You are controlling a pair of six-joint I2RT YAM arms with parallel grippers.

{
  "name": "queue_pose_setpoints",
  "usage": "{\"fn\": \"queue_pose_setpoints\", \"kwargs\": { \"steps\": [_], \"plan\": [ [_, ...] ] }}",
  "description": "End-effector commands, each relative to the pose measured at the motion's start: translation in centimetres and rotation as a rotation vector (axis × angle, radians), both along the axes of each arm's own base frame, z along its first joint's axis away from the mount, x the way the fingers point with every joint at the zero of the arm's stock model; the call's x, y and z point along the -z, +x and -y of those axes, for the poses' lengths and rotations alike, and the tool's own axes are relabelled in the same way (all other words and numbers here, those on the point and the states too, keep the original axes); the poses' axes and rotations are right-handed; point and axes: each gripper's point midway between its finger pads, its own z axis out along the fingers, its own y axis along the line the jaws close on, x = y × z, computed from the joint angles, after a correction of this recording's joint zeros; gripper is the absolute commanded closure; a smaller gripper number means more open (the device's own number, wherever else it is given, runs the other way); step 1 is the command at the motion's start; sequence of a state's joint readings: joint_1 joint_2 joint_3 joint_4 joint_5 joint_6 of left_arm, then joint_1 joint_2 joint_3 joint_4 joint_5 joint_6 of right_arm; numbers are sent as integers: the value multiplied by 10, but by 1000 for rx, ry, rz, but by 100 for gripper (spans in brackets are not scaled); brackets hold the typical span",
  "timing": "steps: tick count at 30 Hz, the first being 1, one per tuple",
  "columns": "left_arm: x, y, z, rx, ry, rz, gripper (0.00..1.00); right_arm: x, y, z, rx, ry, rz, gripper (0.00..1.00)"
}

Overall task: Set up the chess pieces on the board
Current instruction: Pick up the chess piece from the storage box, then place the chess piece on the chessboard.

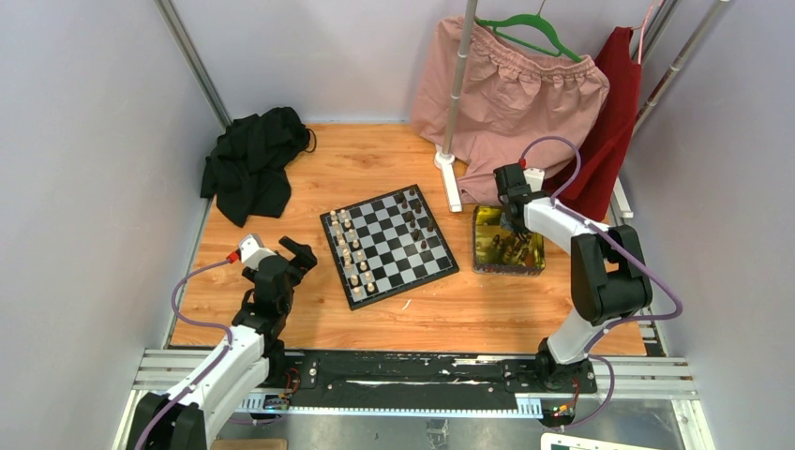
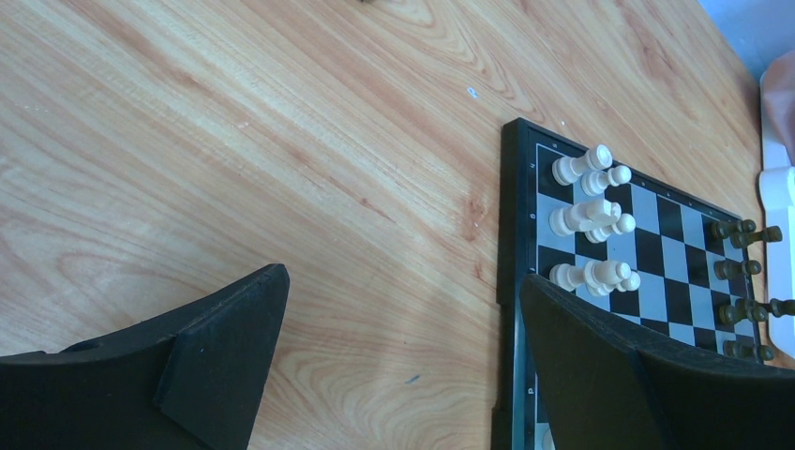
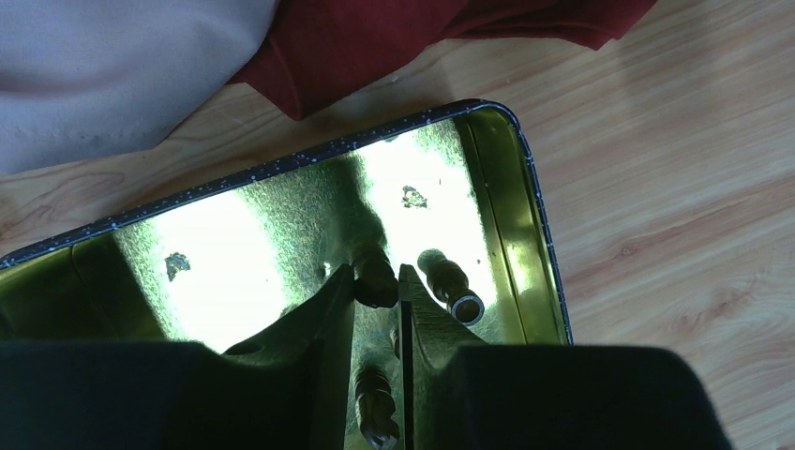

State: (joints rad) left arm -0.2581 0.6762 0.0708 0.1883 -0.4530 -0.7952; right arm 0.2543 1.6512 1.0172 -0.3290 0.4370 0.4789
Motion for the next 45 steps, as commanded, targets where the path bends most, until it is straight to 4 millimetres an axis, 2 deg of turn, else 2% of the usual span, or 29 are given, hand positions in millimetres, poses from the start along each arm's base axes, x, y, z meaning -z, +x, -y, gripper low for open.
{"fn": "queue_pose_setpoints", "kwargs": {
  "steps": [1,2,6,16,21,26,32,38,45],
  "plan": [
    [-3,2,-2,-5,9,25,0,8,-7,1,-5,22,-32,97],
    [-4,2,-2,-5,9,25,0,7,-6,0,-10,25,-28,100],
    [-4,2,-2,-5,8,26,0,-2,-4,-2,-25,35,-4,100],
    [-4,2,-2,-7,8,26,0,-43,0,-10,-74,58,85,100],
    [-3,2,-2,-7,8,25,0,-63,5,-24,-128,74,124,100],
    [-3,1,-3,-9,8,25,0,-84,19,-58,-248,71,160,100],
    [-3,1,-4,-15,5,32,0,-102,49,-116,-430,57,186,100],
    [-2,0,-5,-22,3,33,0,-100,81,-166,-587,41,184,100],
    [-2,0,-5,-26,4,32,0,-94,101,-215,-744,16,193,100]
  ]
}}
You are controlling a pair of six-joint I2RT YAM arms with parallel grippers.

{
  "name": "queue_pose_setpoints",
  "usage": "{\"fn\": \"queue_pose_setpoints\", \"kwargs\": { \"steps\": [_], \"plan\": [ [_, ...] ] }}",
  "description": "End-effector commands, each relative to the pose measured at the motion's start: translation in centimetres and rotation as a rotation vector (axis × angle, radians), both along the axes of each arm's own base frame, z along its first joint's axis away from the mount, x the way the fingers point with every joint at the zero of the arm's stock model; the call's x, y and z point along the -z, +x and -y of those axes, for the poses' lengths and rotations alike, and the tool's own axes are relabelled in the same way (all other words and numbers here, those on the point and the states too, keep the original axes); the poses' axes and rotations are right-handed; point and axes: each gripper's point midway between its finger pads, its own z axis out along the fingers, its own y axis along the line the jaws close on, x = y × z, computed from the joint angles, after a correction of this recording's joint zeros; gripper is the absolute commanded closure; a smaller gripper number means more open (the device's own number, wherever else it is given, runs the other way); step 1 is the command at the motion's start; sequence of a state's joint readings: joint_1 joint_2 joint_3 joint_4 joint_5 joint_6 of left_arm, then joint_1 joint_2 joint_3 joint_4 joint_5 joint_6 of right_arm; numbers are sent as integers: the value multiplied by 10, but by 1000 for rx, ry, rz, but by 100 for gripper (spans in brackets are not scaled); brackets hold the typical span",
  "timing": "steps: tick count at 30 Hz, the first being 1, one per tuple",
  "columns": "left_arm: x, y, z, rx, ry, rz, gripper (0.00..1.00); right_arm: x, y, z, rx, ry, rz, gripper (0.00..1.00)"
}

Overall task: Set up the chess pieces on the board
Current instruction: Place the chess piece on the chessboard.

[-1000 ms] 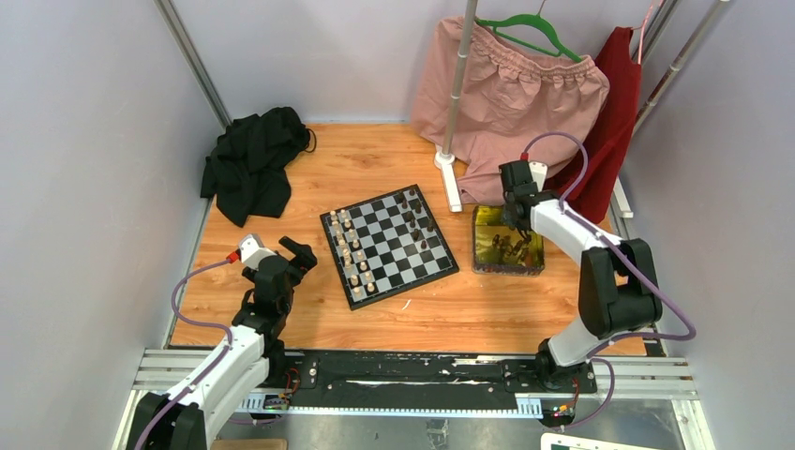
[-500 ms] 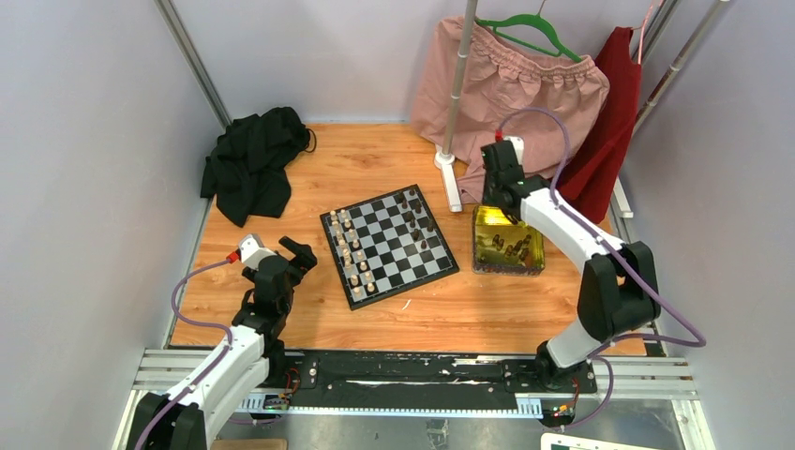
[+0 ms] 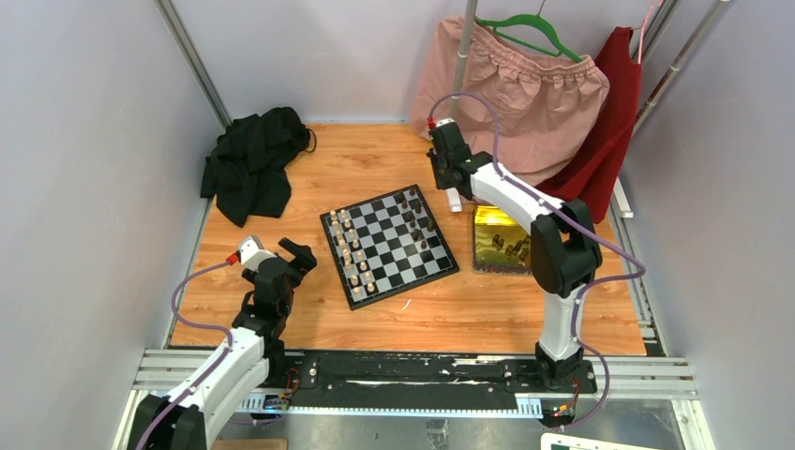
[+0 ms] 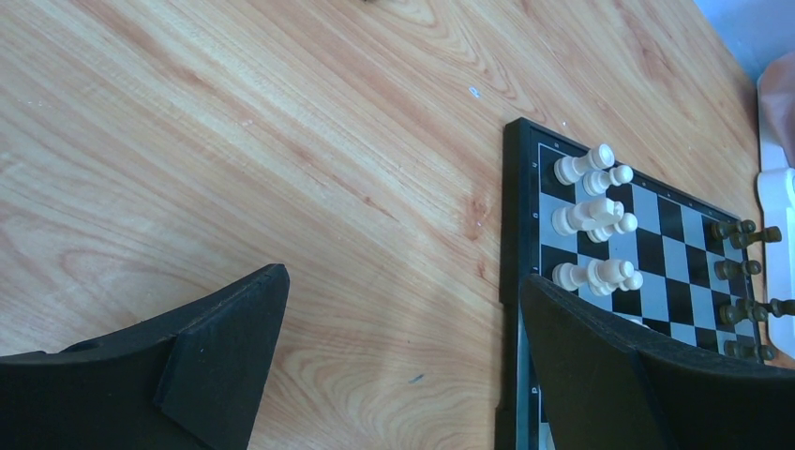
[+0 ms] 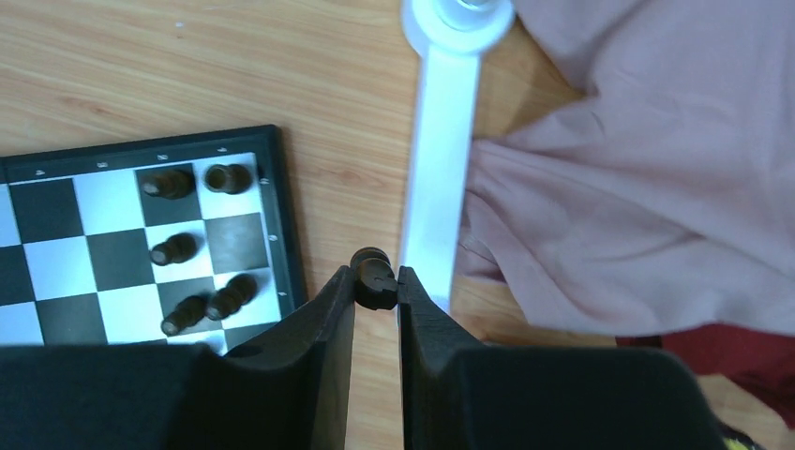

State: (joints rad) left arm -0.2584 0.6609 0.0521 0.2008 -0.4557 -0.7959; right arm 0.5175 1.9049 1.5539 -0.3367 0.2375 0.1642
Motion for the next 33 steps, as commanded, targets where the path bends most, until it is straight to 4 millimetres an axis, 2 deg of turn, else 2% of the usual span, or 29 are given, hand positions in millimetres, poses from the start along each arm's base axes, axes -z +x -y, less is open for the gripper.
{"fn": "queue_pose_setpoints", "kwargs": {
  "steps": [1,7,16,33],
  "plan": [
    [-4,2,-5,-24,6,23,0,-12,9,-38,-143,-26,47,100],
    [-4,1,-5,-25,4,26,0,-4,16,-62,-200,-46,52,100],
    [-5,0,-6,-33,2,32,0,13,12,-83,-244,-70,43,100],
    [-5,0,-6,-34,2,29,0,32,-1,-90,-264,-83,-1,100]
  ]
}}
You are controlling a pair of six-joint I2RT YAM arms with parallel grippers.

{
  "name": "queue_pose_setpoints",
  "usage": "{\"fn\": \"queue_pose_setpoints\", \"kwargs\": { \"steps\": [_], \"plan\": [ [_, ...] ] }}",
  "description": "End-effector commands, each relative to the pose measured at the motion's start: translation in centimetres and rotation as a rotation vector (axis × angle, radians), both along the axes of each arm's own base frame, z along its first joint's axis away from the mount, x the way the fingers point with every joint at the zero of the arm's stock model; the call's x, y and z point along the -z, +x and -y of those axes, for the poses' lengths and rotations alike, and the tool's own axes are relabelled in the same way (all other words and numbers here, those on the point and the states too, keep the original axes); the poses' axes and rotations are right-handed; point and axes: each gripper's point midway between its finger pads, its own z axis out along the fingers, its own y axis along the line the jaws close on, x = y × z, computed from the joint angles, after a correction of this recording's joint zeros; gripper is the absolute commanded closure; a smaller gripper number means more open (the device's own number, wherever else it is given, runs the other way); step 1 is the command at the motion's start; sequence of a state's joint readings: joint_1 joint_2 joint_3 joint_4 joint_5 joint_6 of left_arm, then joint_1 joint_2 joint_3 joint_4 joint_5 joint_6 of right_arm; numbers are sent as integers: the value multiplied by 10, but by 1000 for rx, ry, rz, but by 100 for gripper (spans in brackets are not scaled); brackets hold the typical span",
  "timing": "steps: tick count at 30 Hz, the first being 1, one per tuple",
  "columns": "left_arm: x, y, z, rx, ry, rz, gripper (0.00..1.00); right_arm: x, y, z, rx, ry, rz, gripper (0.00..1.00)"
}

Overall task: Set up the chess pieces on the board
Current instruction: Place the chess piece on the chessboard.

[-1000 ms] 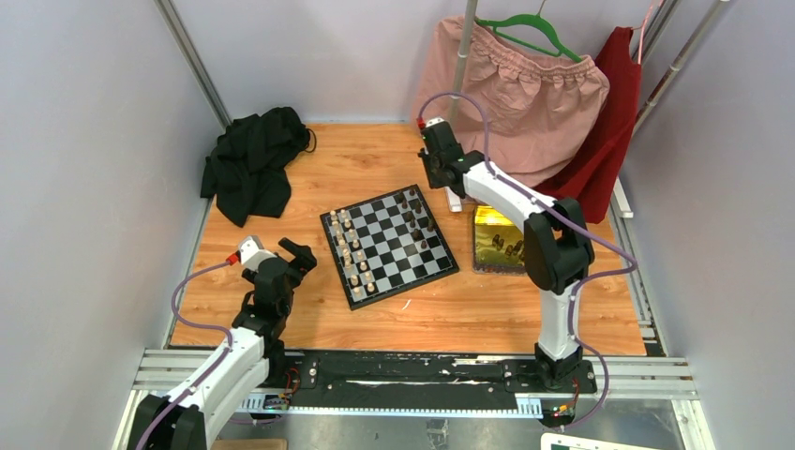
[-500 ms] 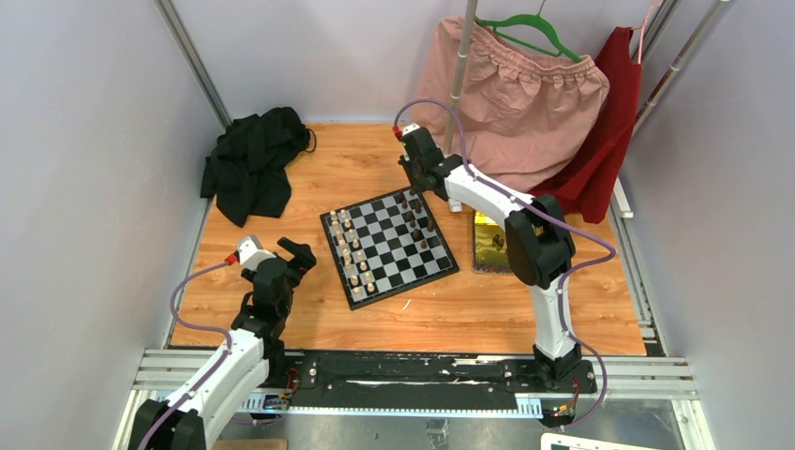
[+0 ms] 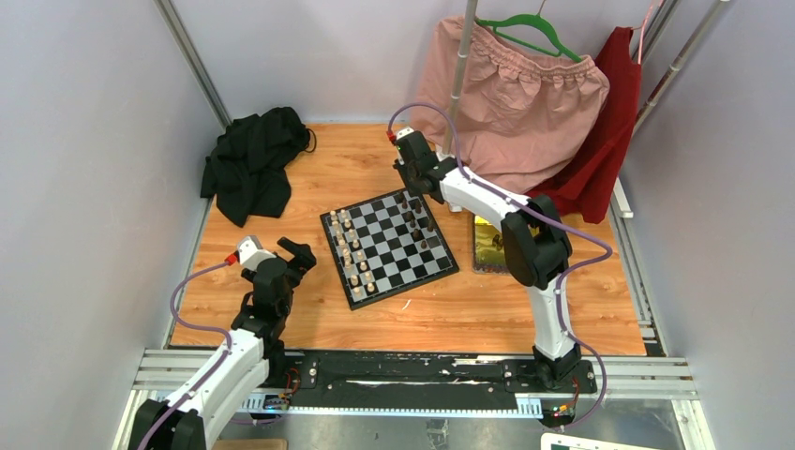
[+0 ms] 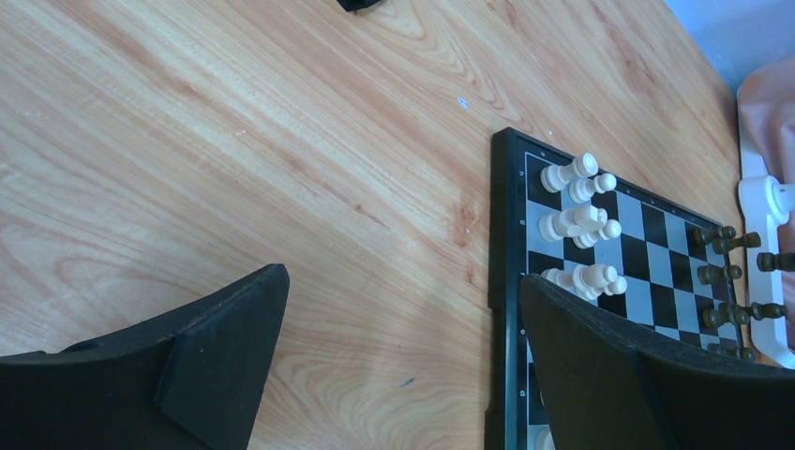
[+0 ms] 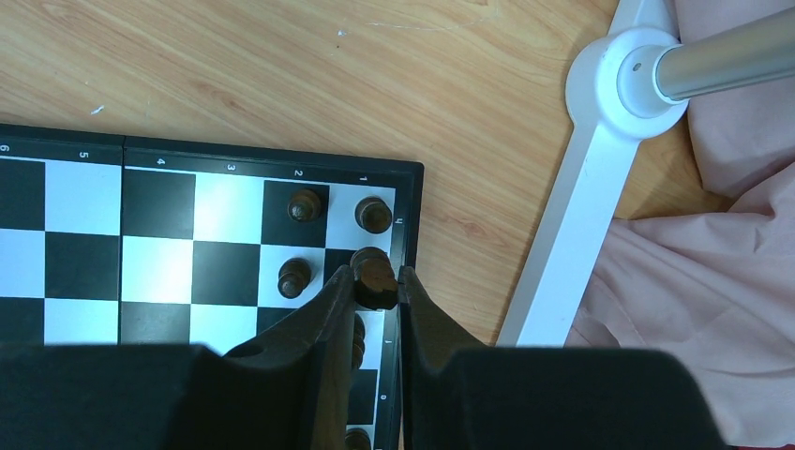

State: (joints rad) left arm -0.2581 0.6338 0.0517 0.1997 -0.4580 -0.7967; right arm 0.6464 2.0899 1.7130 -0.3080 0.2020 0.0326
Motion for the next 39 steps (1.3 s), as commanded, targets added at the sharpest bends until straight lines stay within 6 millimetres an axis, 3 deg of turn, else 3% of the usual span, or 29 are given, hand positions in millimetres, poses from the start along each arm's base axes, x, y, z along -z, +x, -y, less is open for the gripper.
{"fn": "queue_pose_setpoints", "kwargs": {
  "steps": [1,15,39],
  "plan": [
    [1,-1,-6,-32,8,5,0,7,-5,-7,-22,-14,-15,100],
    [1,-1,-6,-32,7,5,0,25,-10,-8,-31,-29,-62,100],
    [2,-1,-6,-32,8,1,0,35,-17,-4,-32,-54,-99,100]
  ]
}}
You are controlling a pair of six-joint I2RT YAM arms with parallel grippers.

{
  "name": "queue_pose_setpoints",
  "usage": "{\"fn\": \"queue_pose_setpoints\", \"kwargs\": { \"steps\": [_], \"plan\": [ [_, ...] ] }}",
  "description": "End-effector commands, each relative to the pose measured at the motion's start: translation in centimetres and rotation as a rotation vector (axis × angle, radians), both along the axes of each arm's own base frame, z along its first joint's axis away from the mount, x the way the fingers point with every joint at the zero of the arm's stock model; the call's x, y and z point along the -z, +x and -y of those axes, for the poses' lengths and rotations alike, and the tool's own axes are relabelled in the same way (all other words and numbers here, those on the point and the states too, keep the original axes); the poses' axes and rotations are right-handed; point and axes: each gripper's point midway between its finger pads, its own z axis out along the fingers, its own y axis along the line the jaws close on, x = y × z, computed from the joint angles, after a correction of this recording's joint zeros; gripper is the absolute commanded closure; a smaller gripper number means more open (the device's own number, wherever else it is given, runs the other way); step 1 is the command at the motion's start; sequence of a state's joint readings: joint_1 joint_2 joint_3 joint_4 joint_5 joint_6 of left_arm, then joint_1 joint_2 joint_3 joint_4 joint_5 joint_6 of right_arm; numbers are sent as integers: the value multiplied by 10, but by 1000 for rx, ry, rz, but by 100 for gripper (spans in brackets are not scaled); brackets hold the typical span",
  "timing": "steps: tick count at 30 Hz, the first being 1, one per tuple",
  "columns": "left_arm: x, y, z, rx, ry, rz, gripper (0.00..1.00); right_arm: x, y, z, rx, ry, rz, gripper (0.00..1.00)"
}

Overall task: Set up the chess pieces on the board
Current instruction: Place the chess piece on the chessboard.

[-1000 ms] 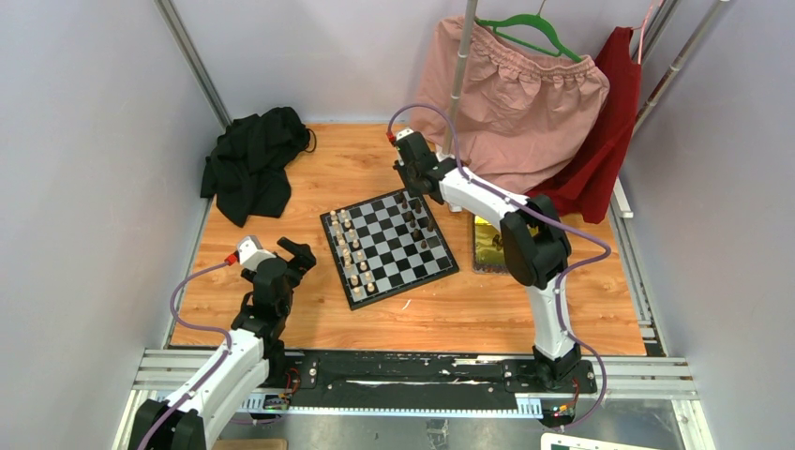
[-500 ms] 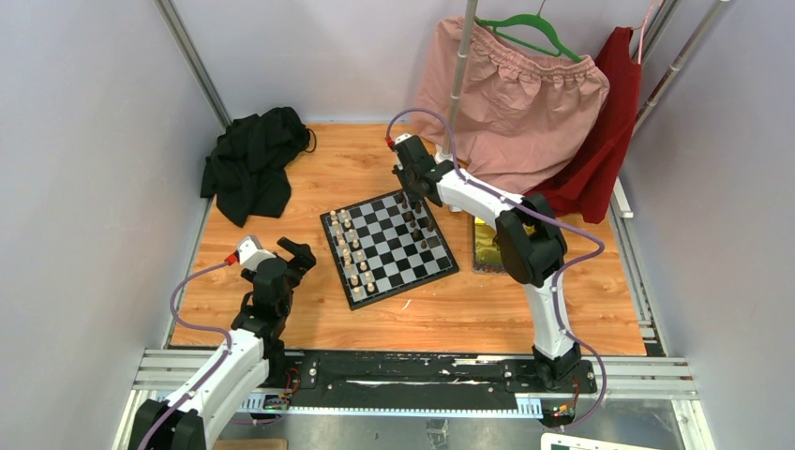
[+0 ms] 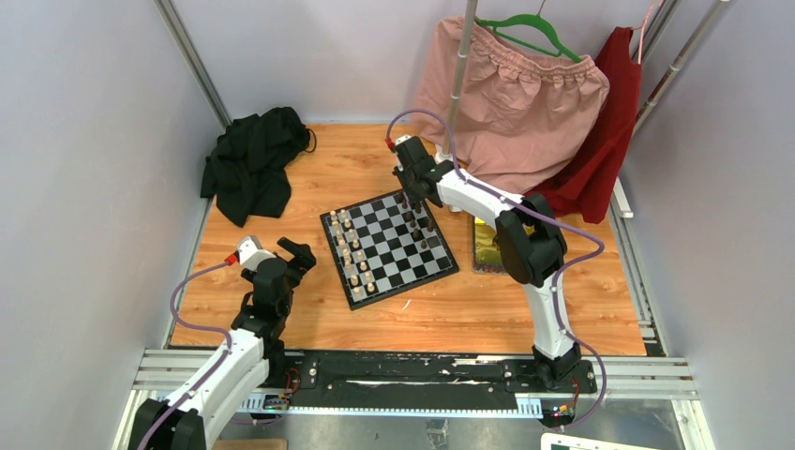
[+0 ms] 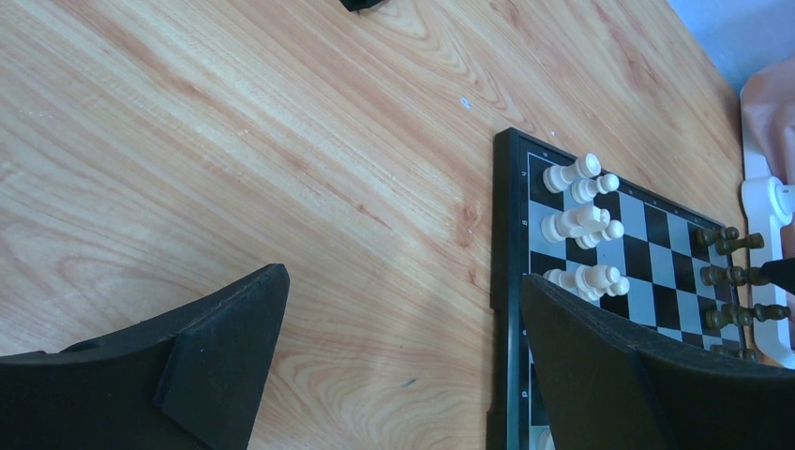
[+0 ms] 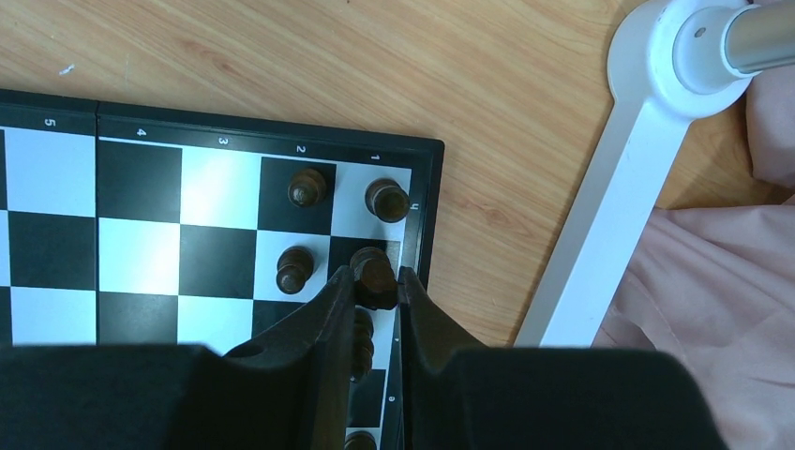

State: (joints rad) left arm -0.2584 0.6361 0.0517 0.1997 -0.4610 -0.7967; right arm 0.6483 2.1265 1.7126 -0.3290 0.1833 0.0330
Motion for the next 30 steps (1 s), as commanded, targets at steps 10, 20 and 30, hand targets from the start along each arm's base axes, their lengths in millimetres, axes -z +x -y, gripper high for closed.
{"fn": "queue_pose_setpoints", "kwargs": {
  "steps": [10,20,30],
  "plan": [
    [1,0,-6,-29,7,4,0,19,-13,-2,-22,-40,-63,99],
    [1,0,-5,-28,7,2,0,17,-12,-5,-36,-35,-62,87],
    [2,0,-5,-29,6,1,0,9,-10,-7,-49,-29,-47,70]
  ]
}}
